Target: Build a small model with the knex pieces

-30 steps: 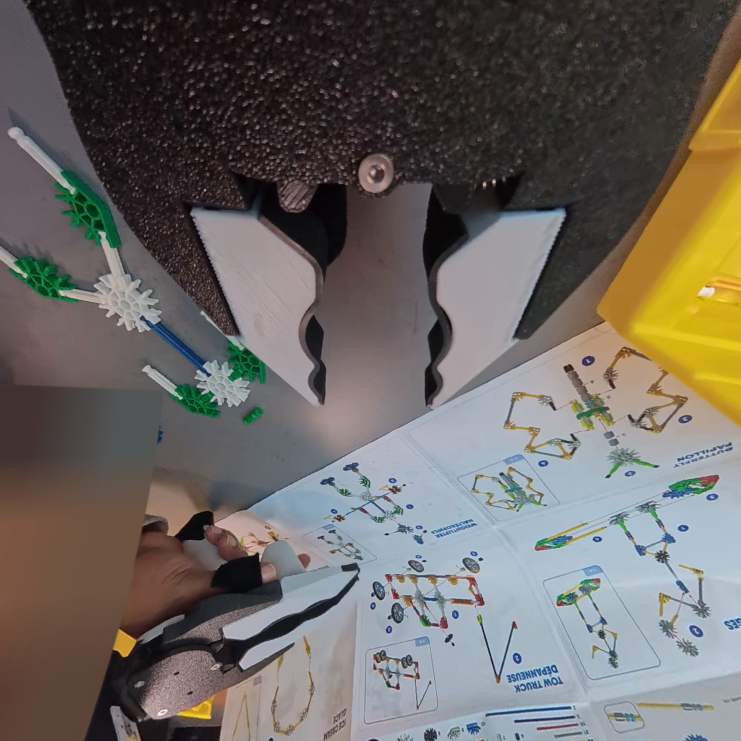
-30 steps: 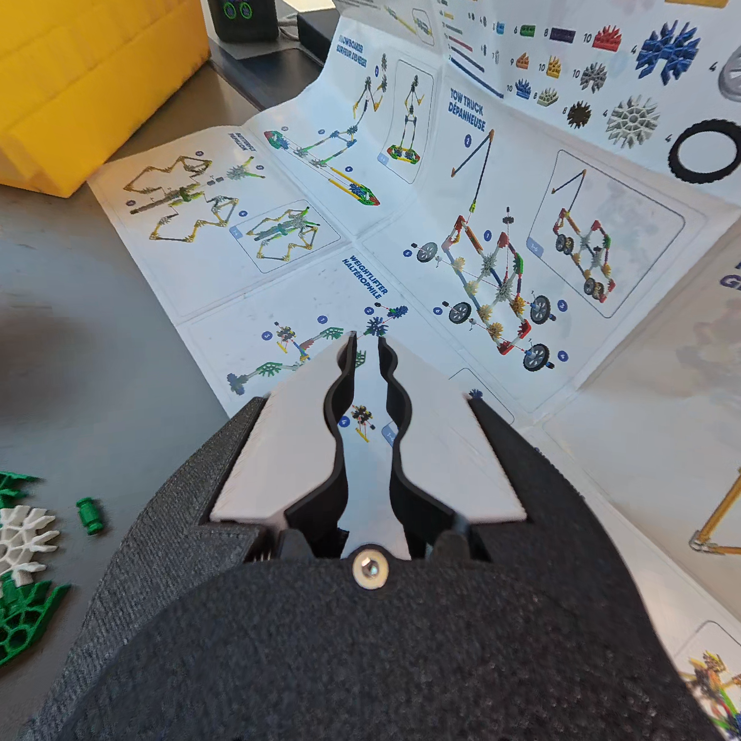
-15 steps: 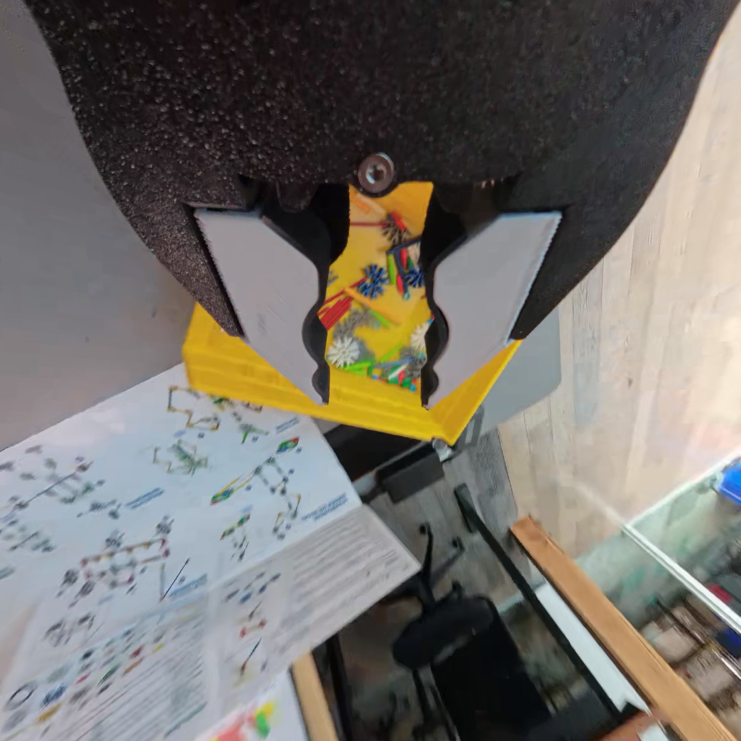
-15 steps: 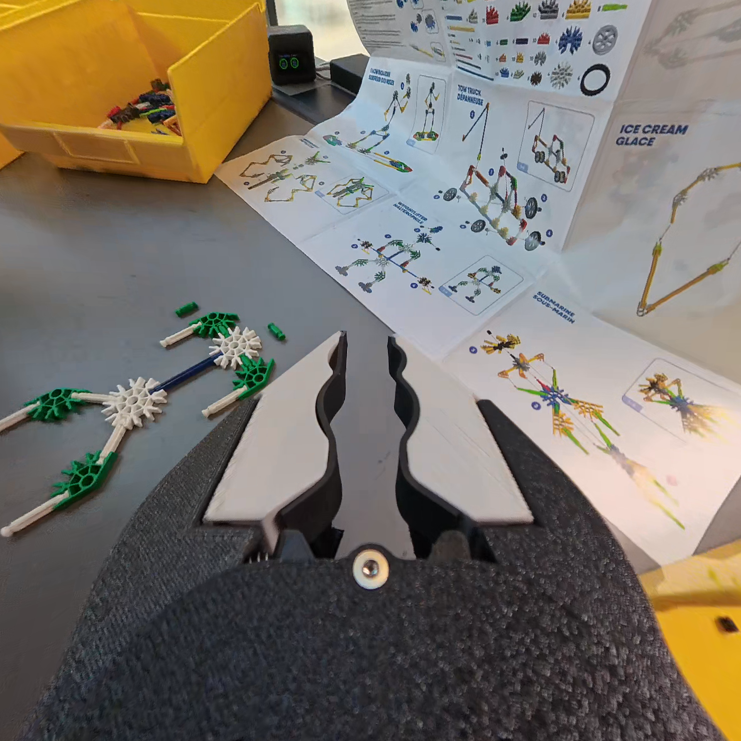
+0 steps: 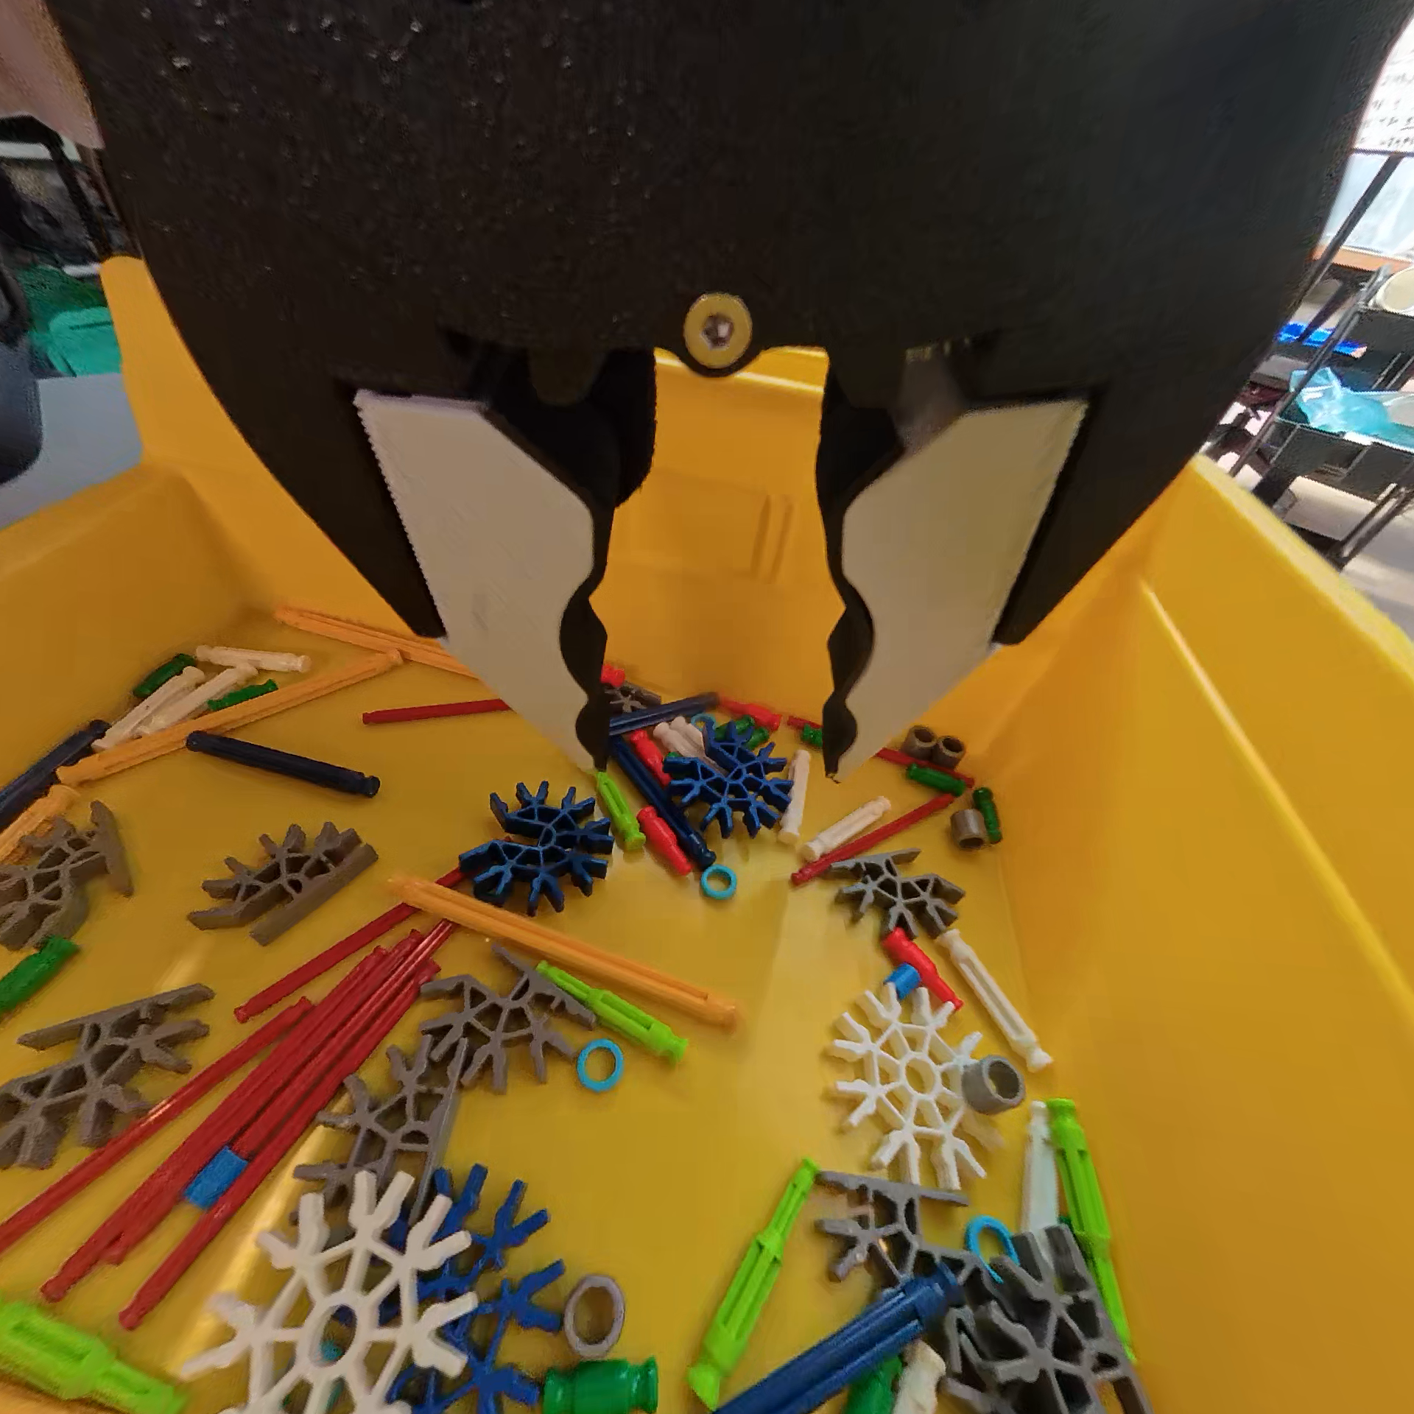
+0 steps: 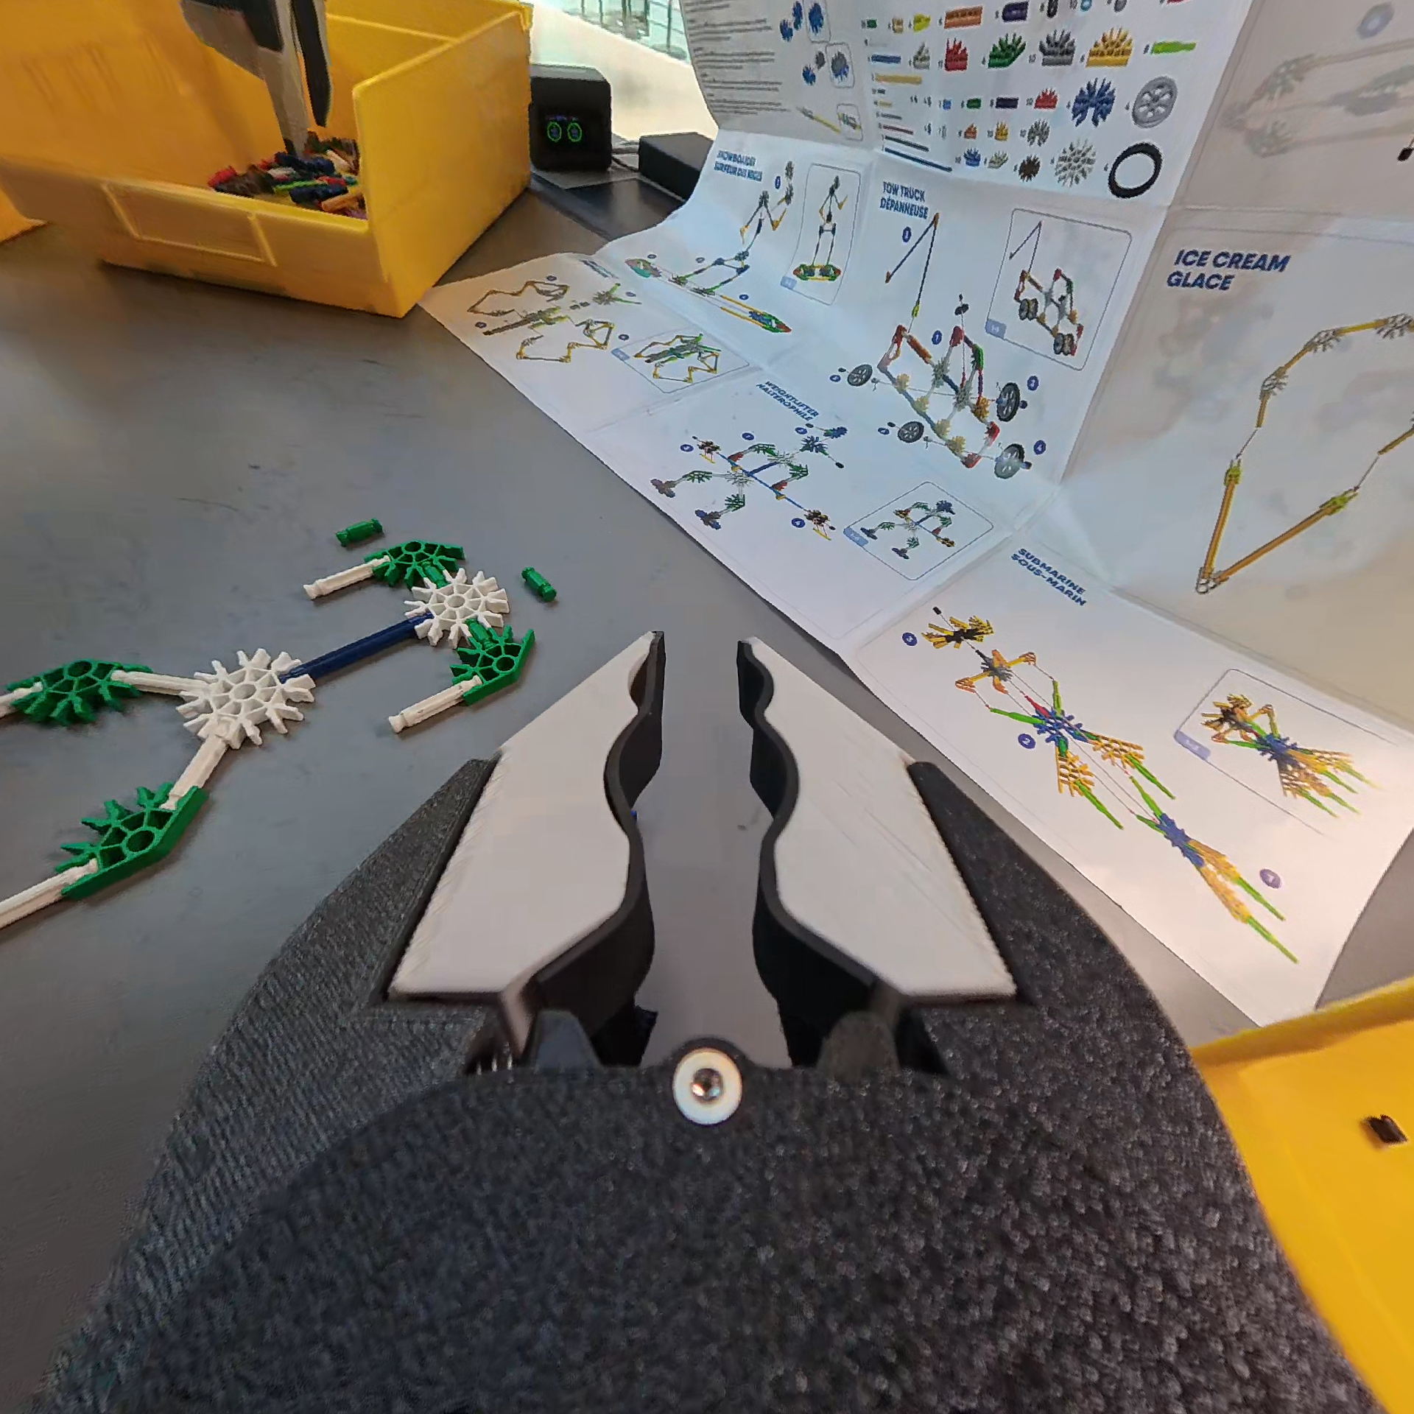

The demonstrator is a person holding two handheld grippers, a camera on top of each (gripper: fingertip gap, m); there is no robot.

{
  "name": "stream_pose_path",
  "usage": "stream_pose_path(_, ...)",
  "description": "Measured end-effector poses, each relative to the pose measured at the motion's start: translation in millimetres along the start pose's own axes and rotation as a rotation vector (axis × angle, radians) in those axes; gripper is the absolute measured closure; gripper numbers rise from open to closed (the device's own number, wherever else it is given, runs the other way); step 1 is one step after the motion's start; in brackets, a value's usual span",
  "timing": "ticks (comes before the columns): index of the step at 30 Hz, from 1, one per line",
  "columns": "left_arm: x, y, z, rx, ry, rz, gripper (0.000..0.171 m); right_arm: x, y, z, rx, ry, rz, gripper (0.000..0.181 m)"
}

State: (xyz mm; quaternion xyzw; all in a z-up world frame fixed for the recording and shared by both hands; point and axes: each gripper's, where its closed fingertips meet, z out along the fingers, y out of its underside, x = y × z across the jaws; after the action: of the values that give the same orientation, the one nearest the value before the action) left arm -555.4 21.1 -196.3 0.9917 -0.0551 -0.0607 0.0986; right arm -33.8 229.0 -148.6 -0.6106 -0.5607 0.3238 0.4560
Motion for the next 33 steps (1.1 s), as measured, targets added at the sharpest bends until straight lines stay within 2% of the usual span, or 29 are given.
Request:
stream_pose_path(3, 1, 6, 13, -0.052, 0.044, -0.004, 0.118, 0, -1, -2, 0.009, 0.004, -0.003, 0.164)
stream_pose_path(5, 1, 7, 19, -0.06, 0.067, -0.012, 0.128, 1, -1, -2, 0.012, 0.006, 0.003, 0.164)
stream_pose_path(13, -2, 7, 18, 0.003, 0.095, -0.02, 0.148, -1, 0, -2, 0.01, 0.0, -0.009, 0.165)
stream_pose_path(17, -6, 4, -1, 0.086, 0.035, -0.016, 0.167, -2, 0, -2, 0.011, 0.001, -0.021, 0.165)
stream_pose_path(22, -2, 7, -41, 0.203, -0.095, 0.023, 0.167, -4, 0, -3, 0.014, 0.0, -0.036, 0.166)
stream_pose_path(25, 0, 4, -74, 0.315, -0.227, 0.033, 0.167, -5, -1, -3, 0.019, 0.001, -0.043, 0.166)
stream_pose_path(28, 16, -7, -116, 0.499, -0.334, 0.045, 0.167, -7, -1, -4, 0.024, 0.003, -0.058, 0.166)
stream_pose_path(31, 67, -25, -155, 0.737, -0.313, 0.085, 0.167, -10, -2, -4, 0.028, 0.003, -0.088, 0.164)
stream_pose_path(33, 128, -41, -176, 0.941, -0.171, 0.127, 0.168, -16, -2, -4, 0.033, -0.006, -0.124, 0.159)
